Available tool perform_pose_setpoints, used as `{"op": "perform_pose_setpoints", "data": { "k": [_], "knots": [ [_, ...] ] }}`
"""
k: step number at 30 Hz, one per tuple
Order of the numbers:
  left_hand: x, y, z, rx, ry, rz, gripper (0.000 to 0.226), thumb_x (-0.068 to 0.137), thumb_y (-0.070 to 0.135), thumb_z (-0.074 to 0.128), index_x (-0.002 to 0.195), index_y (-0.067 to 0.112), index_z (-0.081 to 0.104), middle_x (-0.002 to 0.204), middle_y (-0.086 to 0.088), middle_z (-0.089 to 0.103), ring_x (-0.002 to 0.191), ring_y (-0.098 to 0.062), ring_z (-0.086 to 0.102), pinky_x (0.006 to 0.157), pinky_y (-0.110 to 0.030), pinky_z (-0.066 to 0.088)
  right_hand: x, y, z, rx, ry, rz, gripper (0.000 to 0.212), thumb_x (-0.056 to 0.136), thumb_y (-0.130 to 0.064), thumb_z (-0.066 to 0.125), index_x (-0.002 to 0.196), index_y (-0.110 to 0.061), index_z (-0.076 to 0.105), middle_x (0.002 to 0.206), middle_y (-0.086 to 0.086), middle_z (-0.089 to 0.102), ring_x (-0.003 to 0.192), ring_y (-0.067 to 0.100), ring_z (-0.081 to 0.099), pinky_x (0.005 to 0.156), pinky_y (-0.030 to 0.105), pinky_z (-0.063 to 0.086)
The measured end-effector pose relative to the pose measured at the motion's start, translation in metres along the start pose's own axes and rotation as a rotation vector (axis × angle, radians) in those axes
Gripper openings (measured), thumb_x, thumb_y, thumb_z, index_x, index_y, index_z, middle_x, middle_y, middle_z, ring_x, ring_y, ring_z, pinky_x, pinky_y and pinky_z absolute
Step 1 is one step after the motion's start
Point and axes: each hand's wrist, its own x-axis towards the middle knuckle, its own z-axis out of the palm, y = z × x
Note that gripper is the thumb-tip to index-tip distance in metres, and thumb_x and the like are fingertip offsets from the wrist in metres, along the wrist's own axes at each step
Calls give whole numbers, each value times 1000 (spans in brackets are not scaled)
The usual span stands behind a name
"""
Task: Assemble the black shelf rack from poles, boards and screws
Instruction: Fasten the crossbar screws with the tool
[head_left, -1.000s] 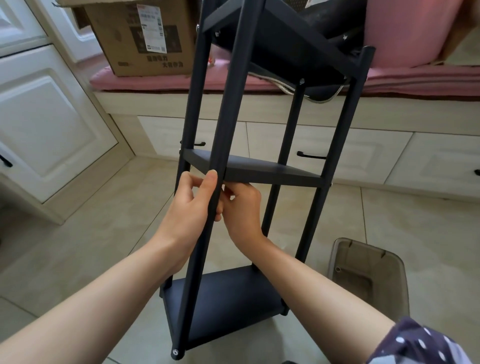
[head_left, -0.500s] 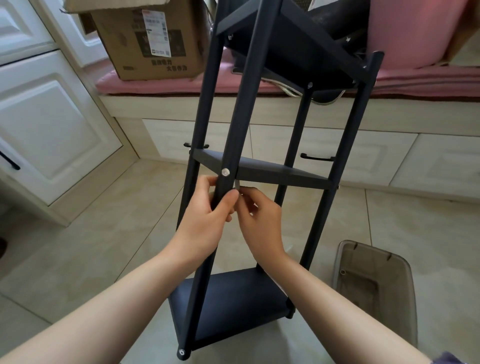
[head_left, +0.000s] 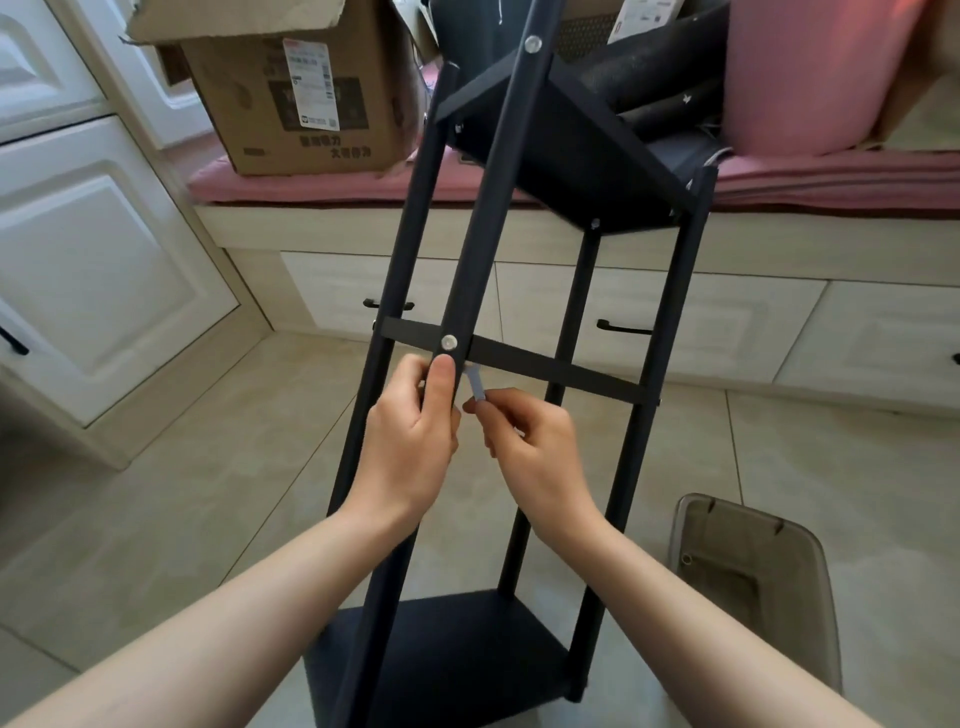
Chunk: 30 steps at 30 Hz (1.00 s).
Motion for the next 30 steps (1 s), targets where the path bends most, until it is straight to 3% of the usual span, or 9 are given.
{"op": "perform_pose_setpoints", "data": {
  "k": [3,7,11,16,21,26,30],
  "knots": [
    [3,-4,1,21,111,-6,42,99,55,42,76,21,51,52,6,50,44,-14,43,49,-33,35,7,3,3,-19,0,6,18,97,-16,58,92,-13,74,62,-23,60,61,3,55,59,18,41],
    [3,-8,2,26,155,8,43,102,49,46,76,16,54,52,5,53,44,-12,47,48,-29,36,8,7,9,-14,-37,0,19,97,-15,57,86,-17,72,60,-21,59,56,4,51,55,17,38],
    [3,-9,5,22,167,14,41,102,47,48,77,17,56,53,6,55,44,-12,48,47,-27,36,9,8,14,-11,-13,-15,19,97,-15,58,83,-19,71,60,-18,59,57,5,50,55,22,40],
    [2,-11,2,-2,198,-4,37,100,49,51,76,21,56,55,4,57,44,-13,49,47,-28,37,8,8,19,-32,44,-62,13,96,-13,61,95,-12,74,73,-12,66,67,6,61,62,16,47],
    [1,-13,-4,24,230,6,36,101,47,51,74,23,54,55,4,58,43,-12,51,48,-27,38,8,13,29,-93,86,-135,13,93,-12,65,100,-12,76,77,-5,72,68,8,66,64,22,54],
    [-1,-13,-5,11,215,15,36,101,46,50,74,23,54,55,3,58,43,-12,50,47,-23,38,9,20,38,-139,119,-172,18,93,-17,65,77,-11,73,65,-3,68,58,17,62,58,36,49],
    [0,-13,-3,6,198,30,36,102,45,50,75,21,55,56,2,57,44,-13,49,48,-26,37,12,24,41,-170,149,-205,24,94,-17,64,73,-7,68,61,3,64,55,21,56,57,40,44]
  ]
}}
